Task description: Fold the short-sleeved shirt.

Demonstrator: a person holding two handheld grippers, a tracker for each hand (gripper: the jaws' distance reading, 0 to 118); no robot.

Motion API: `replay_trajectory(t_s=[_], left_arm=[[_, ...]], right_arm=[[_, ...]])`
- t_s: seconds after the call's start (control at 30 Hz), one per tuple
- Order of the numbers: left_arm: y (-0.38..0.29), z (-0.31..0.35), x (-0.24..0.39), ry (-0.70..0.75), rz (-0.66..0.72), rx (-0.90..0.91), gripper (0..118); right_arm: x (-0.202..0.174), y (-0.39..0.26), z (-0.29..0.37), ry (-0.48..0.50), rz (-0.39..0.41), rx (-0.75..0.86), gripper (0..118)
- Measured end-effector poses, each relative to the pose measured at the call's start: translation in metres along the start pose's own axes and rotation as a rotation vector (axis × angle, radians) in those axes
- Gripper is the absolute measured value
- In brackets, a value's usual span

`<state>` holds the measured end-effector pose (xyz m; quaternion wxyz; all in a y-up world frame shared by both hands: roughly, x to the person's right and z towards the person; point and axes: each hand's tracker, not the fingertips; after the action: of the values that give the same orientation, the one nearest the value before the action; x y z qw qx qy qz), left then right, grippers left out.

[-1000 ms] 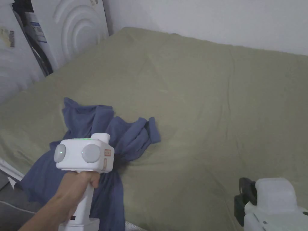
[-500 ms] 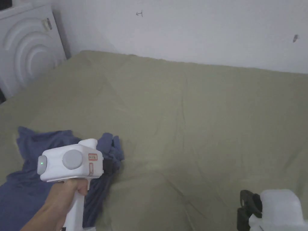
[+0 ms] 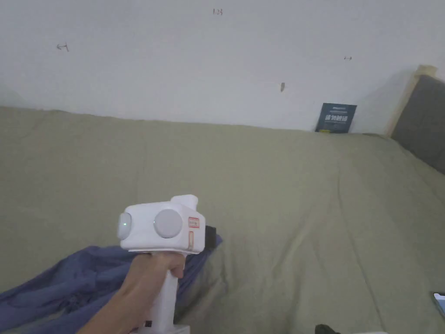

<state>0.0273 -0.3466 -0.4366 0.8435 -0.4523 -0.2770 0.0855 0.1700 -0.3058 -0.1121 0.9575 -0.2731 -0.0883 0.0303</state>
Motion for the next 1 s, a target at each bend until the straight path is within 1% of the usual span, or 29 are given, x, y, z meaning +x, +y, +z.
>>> replay_trajectory(t_s=[0.1,0.13,0.2,0.27,0.33,0.37,0.43,0.53,0.57,0.6,0.63,0.67,0.7,0.73,0.77,0.87,0.93,0.97,1.0], left_arm=[[0.012,-0.047,0.068,-0.086,-0.103,-0.057,10],[0.012,-0.060,0.087,-0.085,-0.105,-0.057,10],[0.005,-0.086,0.122,-0.118,-0.210,-0.077,10],[-0.010,-0.112,0.141,-0.078,-0.269,-0.132,10],[-0.028,-0.139,0.149,0.028,-0.345,-0.186,10],[-0.037,-0.148,0.147,0.052,-0.353,-0.198,10],[-0.047,-0.158,0.143,0.111,-0.321,-0.238,10],[-0.048,-0.152,0.134,0.058,-0.273,-0.208,10],[-0.046,-0.143,0.133,0.036,-0.259,-0.195,13],[-0.044,-0.131,0.130,0.011,-0.239,-0.165,30],[-0.042,-0.119,0.127,0.023,-0.225,-0.136,88],[-0.042,-0.105,0.122,0.040,-0.232,-0.140,118],[-0.045,-0.083,0.113,-0.003,-0.202,-0.086,116],[-0.041,-0.066,0.107,0.011,-0.243,-0.053,115],[-0.040,-0.039,0.104,0.039,-0.243,-0.080,115],[-0.046,0.037,0.072,0.069,-0.213,0.022,115],[-0.063,0.091,0.053,0.068,-0.196,0.089,114],[-0.073,0.122,0.040,0.093,-0.174,0.152,111],[-0.084,0.151,0.027,0.114,-0.154,0.196,99]], right_arm=[[0.021,-0.002,-0.009,-0.038,-0.016,-0.022,0],[0.028,-0.002,-0.013,-0.052,-0.019,-0.031,0],[0.039,-0.003,-0.019,-0.094,-0.031,-0.039,0],[0.048,-0.005,-0.023,-0.100,-0.055,-0.056,0],[0.053,-0.008,-0.026,-0.102,-0.075,-0.061,0],[0.054,-0.010,-0.028,-0.102,-0.078,-0.066,0],[0.055,-0.013,-0.031,-0.105,-0.082,-0.073,0],[0.055,-0.015,-0.037,-0.096,-0.092,-0.086,0],[0.054,-0.015,-0.037,-0.087,-0.097,-0.084,0],[0.052,-0.014,-0.037,-0.085,-0.100,-0.081,0],[0.050,-0.013,-0.035,-0.081,-0.101,-0.076,0],[0.048,-0.010,-0.032,-0.075,-0.102,-0.067,0],[0.045,-0.008,-0.028,-0.069,-0.106,-0.053,0],[0.042,-0.007,-0.025,-0.059,-0.113,-0.033,0],[0.039,-0.004,-0.022,-0.053,-0.114,-0.025,0],[0.028,0.002,-0.010,-0.016,-0.104,0.025,0],[0.019,0.006,-0.003,0.004,-0.089,0.047,0],[0.015,0.008,0.001,0.020,-0.085,0.061,0],[0.011,0.009,0.005,0.031,-0.081,0.071,0]])
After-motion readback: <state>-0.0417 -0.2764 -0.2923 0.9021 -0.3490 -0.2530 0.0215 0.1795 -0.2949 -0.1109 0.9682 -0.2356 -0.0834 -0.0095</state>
